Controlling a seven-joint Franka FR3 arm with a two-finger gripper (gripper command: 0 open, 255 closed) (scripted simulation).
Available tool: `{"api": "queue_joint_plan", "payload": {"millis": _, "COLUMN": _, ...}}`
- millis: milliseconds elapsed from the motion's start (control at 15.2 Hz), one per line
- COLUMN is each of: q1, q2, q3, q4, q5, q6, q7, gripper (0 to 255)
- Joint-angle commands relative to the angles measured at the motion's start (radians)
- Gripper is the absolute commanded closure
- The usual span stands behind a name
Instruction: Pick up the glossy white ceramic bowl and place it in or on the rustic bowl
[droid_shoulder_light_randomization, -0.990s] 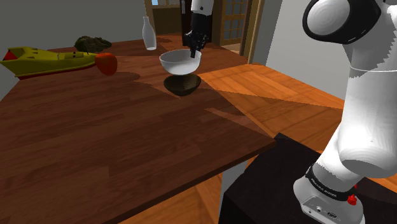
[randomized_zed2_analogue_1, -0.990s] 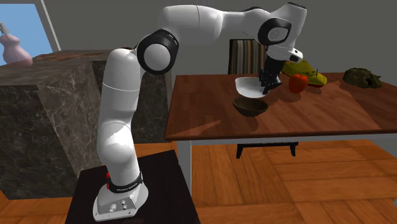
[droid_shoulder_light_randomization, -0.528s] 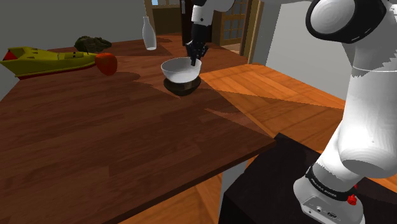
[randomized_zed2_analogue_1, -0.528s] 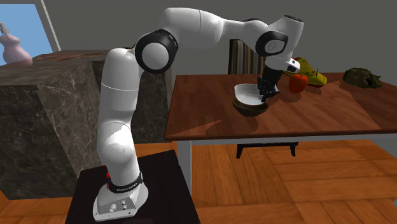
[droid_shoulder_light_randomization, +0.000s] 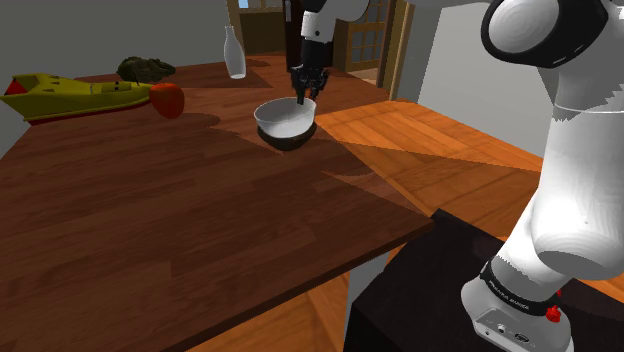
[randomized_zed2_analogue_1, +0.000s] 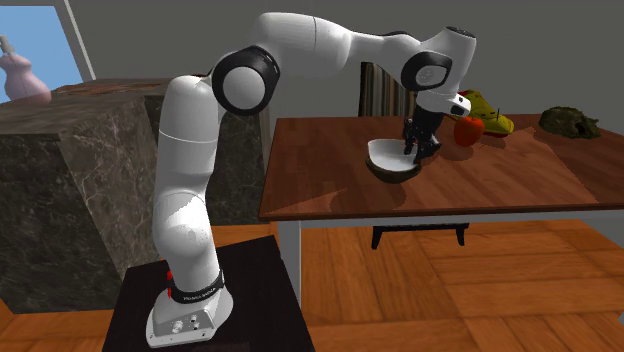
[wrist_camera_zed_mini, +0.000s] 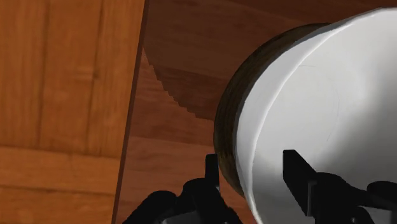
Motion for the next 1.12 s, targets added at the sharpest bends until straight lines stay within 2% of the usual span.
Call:
{"api": "queue_joint_plan", "payload": {"millis": 0, "q1": 0.000, "q2": 0.000, "q3": 0.000, "q4": 0.000, "q5": 0.000, "q6": 0.000, "q7": 0.000, "gripper": 0}}
{"api": "queue_joint_plan", "payload": {"millis": 264, "q1": 0.000, "q2": 0.000, "q3": 0.000, "q4": 0.000, "q5": 0.000, "q6": 0.000, "q7": 0.000, "gripper": 0}}
{"api": "queue_joint_plan", "payload": {"millis": 528, "q1": -0.024, "q2": 0.019, "q3": -0.008, "q4": 0.152, "q5": 0.002, "q6": -0.134, "q7": 0.009, "gripper": 0}}
{"api": "queue_joint_plan", "payload": {"millis": 1056, "q1": -0.024, "q2": 0.019, "q3": -0.008, "q4": 0.152, "q5": 0.002, "q6": -0.134, "q7": 0.009, "gripper": 0}}
